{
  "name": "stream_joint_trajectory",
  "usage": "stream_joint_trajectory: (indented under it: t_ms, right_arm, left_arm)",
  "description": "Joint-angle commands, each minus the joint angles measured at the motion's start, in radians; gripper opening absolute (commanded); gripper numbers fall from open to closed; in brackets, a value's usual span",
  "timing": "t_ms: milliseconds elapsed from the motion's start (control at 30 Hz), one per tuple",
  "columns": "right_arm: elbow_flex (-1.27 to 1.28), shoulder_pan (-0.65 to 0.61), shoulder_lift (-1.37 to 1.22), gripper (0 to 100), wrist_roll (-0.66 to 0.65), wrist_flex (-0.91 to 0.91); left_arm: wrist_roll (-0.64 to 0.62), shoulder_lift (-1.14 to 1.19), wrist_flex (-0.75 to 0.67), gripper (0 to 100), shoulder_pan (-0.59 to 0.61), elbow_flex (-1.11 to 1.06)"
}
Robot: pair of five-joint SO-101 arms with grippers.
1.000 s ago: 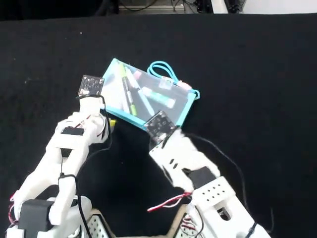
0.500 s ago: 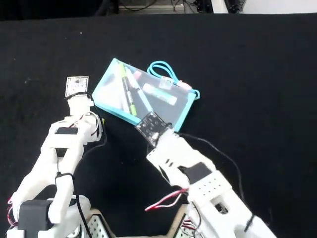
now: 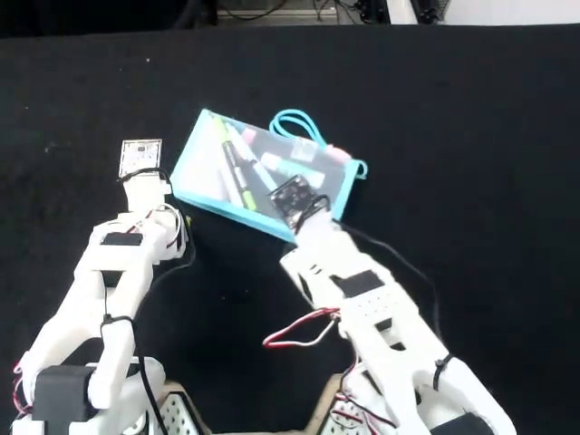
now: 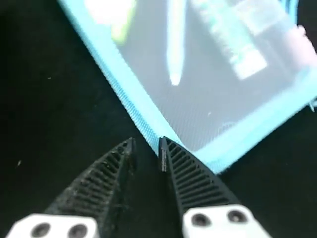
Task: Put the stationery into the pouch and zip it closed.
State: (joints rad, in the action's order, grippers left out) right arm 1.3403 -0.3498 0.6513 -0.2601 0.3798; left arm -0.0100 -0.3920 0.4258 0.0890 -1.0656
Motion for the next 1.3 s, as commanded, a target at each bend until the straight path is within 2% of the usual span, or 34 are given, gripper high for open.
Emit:
stream_joint_trajectory:
  t_ms: [0,267,667,800,900,967,1100,1267]
  right_arm:
    - [-0.076,0.069,-0.005,8.9,0.046,-0.031]
    - [-0.113,0.206,-0.005,8.9,0.176,-0.029]
    - [-0.113,0.207,-0.004,8.9,0.178,-0.031]
    - [-0.113,0.206,-0.004,8.9,0.176,-0.031]
    - [-0.113,0.206,-0.004,8.9,0.176,-0.031]
    - [-0.113,0.206,-0.004,8.9,0.175,-0.031]
    - [-0.113,0.206,-0.001,8.9,0.173,-0.031]
    - [-0.113,0.204,0.001,8.9,0.172,-0.031]
  left_arm:
    - [-0.009,-0.034,0.006,16,0.005,0.044]
    - [-0.009,-0.034,0.015,16,0.005,0.044]
    - [-0.011,-0.107,0.003,16,0.076,0.145]
    - [-0.029,-0.008,-0.137,16,0.082,0.153]
    - [-0.114,0.158,-0.272,16,0.088,0.183]
    - [-0.161,0.281,-0.311,16,0.105,0.242]
    - [-0.249,0.459,-0.215,16,0.114,0.41]
    - [-0.258,0.516,-0.002,16,0.041,0.522]
